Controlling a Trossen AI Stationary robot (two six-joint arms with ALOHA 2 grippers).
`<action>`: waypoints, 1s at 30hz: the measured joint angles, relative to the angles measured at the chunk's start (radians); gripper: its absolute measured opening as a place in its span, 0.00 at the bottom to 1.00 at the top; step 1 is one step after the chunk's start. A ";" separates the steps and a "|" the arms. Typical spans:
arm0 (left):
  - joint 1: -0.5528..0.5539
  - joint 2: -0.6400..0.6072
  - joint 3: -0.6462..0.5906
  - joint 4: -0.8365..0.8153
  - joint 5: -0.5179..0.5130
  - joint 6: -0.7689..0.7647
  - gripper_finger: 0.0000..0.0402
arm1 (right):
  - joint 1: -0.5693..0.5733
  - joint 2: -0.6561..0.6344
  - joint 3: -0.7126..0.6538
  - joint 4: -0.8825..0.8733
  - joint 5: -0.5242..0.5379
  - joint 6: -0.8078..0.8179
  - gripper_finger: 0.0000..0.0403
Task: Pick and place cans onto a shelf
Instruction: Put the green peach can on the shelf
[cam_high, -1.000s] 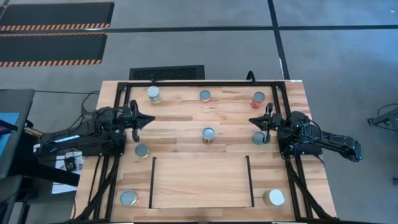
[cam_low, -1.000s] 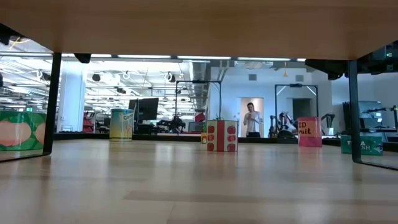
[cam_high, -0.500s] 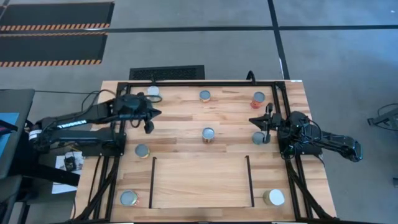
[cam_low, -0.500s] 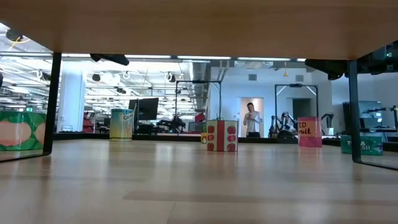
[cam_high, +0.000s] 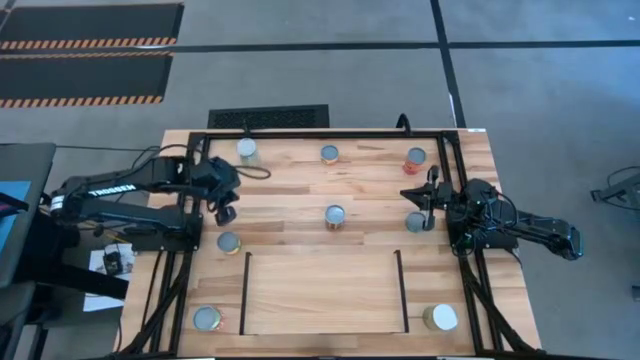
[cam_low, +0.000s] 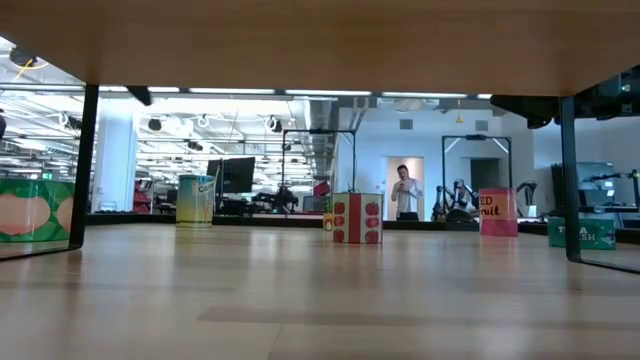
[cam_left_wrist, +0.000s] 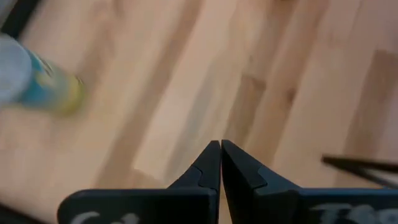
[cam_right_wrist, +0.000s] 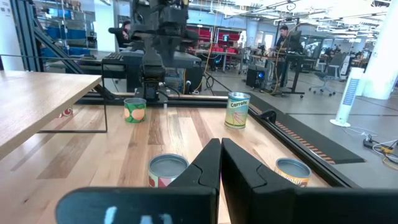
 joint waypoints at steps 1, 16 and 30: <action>-0.026 0.000 0.000 -0.024 -0.001 -0.032 0.00 | 0.000 0.000 0.000 0.000 0.000 0.000 0.09; -0.538 0.003 -0.046 -0.077 -0.133 -0.539 0.00 | 0.000 0.000 0.000 0.000 0.000 0.000 0.09; -0.897 0.187 -0.046 -0.163 -0.252 -0.724 0.00 | 0.000 0.000 0.000 0.000 0.000 0.000 0.09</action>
